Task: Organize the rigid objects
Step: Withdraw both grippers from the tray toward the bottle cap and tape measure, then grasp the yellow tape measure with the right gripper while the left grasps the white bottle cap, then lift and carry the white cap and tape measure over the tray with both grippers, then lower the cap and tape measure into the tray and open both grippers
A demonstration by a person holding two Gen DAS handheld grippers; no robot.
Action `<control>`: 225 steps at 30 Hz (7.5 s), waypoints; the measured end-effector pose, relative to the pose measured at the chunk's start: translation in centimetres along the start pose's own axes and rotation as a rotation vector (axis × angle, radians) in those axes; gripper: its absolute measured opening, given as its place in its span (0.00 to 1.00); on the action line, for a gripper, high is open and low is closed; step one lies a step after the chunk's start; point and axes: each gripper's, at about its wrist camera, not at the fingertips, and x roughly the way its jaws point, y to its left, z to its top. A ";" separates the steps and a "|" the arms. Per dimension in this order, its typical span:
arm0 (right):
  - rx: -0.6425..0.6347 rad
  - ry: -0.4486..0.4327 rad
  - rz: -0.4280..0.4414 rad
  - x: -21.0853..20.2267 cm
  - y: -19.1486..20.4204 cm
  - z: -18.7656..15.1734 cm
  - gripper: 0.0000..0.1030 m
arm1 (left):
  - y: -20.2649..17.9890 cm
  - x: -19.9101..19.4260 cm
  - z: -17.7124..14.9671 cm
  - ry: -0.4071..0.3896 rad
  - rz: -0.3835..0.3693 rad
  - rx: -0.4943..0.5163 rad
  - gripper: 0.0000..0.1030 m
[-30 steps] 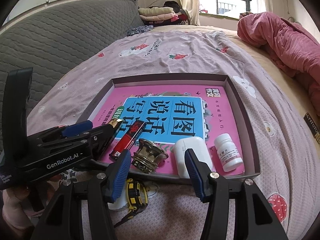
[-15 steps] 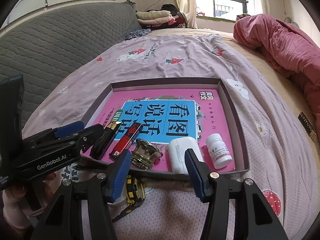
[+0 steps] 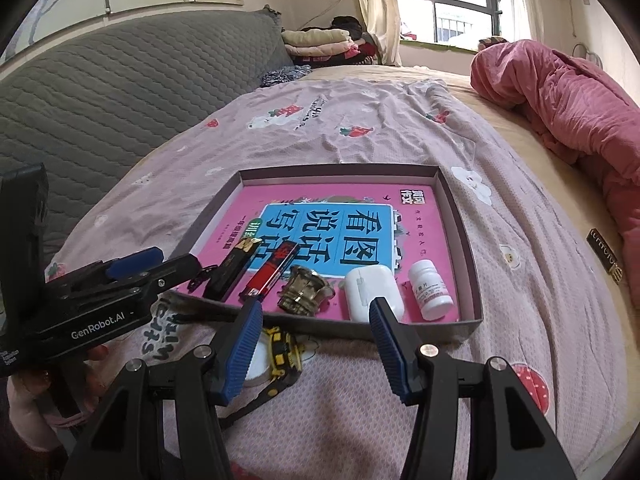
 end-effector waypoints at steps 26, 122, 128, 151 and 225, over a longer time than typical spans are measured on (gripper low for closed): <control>-0.040 0.077 0.025 0.3 2.8 -3.9 0.54 | -0.9 -2.4 -3.4 0.109 0.056 0.048 0.59; -0.001 -0.003 0.033 2.3 -0.5 -2.6 0.20 | -3.6 3.1 -4.0 0.224 -0.174 0.073 0.10; 0.034 -0.017 0.034 1.9 -1.4 -2.4 0.20 | -4.7 2.8 -4.4 0.229 -0.175 0.122 0.45; 0.057 -0.024 0.026 1.5 -2.4 -2.5 0.20 | -5.2 5.6 -4.7 0.247 -0.132 0.132 0.60; 0.234 -0.135 -0.067 1.8 -7.3 1.6 0.20 | -3.3 6.5 0.6 0.015 -0.055 0.058 0.50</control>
